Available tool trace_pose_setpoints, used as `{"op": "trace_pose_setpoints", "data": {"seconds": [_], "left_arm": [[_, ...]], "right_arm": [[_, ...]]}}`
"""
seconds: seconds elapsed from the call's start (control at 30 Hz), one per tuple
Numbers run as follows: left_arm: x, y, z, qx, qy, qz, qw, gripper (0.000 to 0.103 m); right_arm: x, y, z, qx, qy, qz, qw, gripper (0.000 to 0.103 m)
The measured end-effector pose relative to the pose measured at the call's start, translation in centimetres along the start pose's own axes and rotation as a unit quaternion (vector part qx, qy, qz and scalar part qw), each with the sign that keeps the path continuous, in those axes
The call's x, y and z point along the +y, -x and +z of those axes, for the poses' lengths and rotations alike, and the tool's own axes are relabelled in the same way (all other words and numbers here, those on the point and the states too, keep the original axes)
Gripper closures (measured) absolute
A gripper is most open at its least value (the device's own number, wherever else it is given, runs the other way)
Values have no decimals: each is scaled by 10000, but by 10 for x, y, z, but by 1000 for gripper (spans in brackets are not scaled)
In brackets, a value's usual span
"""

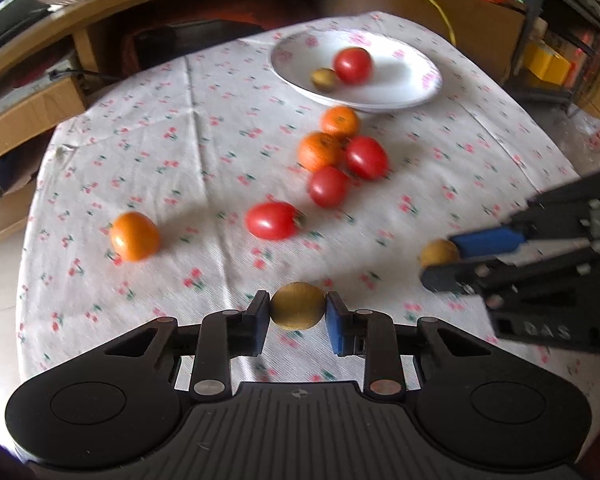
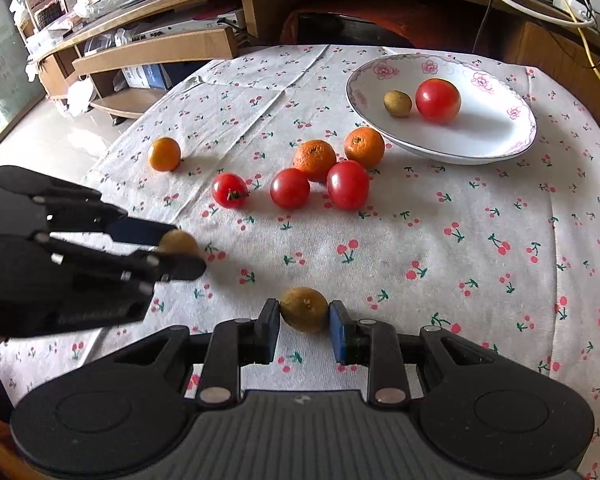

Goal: Organize fruits
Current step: 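Grasp a brown fruit with the right tool while the left tool grasps another, then carry both held brown fruits toward the white bowl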

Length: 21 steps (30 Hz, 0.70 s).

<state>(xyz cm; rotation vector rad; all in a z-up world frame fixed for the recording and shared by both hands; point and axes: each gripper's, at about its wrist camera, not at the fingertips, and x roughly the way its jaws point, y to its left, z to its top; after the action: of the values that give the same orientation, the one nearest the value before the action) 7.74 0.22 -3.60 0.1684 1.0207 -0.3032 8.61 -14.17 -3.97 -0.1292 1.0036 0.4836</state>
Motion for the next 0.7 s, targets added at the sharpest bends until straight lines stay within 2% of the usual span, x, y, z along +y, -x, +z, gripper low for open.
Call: {"op": "trace_pose_setpoints", "data": {"seconds": [0.3,0.37,0.47,0.63,0.7], "left_arm": [[-10,-1,-5,17,-268,45,9996,60],[-13,-1,-6,4,-358,69,9993,49],[-12,0,-9,6,-416,57,9991,40],[-11,1,-10,-24,-410,49,9991,37],[-11,0,-9,-8,-388,17,9992,40]], "right_arm": [[-2,0,-4,-59,190,41,9998,75],[-2,0,-4,-67,233,42,9997,74],[-3,0,-4,-90,230,65,9997,74],[-2,0,-4,-115,278,48,9995,73],[0,0,-4,-107,325,11,9994,73]]}}
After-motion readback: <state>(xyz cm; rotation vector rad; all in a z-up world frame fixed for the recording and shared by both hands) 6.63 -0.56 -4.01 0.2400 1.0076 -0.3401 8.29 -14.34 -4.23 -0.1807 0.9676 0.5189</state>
